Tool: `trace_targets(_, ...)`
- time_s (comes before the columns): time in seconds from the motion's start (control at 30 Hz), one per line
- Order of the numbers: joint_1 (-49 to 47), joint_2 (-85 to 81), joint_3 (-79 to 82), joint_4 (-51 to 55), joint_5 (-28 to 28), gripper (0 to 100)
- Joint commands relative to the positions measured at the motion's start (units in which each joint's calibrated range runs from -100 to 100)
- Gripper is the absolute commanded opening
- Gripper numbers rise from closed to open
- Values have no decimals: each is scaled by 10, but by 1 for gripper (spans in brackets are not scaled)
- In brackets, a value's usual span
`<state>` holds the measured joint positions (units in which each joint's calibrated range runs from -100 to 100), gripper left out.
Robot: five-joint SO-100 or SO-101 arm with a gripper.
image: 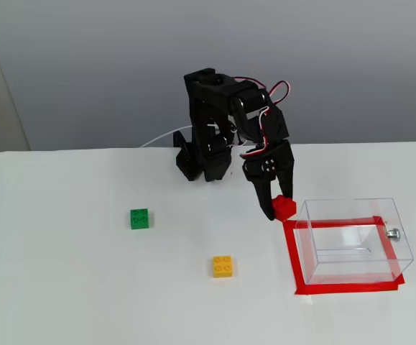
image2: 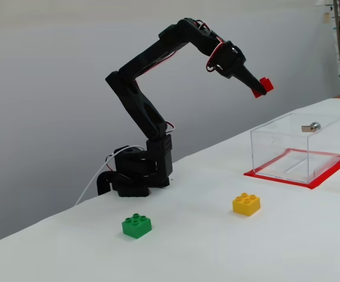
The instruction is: Pick the red lego brick and place it into the transparent box
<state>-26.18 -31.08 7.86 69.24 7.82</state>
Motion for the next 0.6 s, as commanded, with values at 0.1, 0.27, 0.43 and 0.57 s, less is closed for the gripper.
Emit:
trace_targets(0.1,-95,7,-22,0,-1,16)
trace_targets(0.27,-157,60,-58,-2,-1,16)
trace_targets(0.43,-193,143,-151,-1,-2,16)
trace_targets(0.57,-218,214,-220,-1,-2,16)
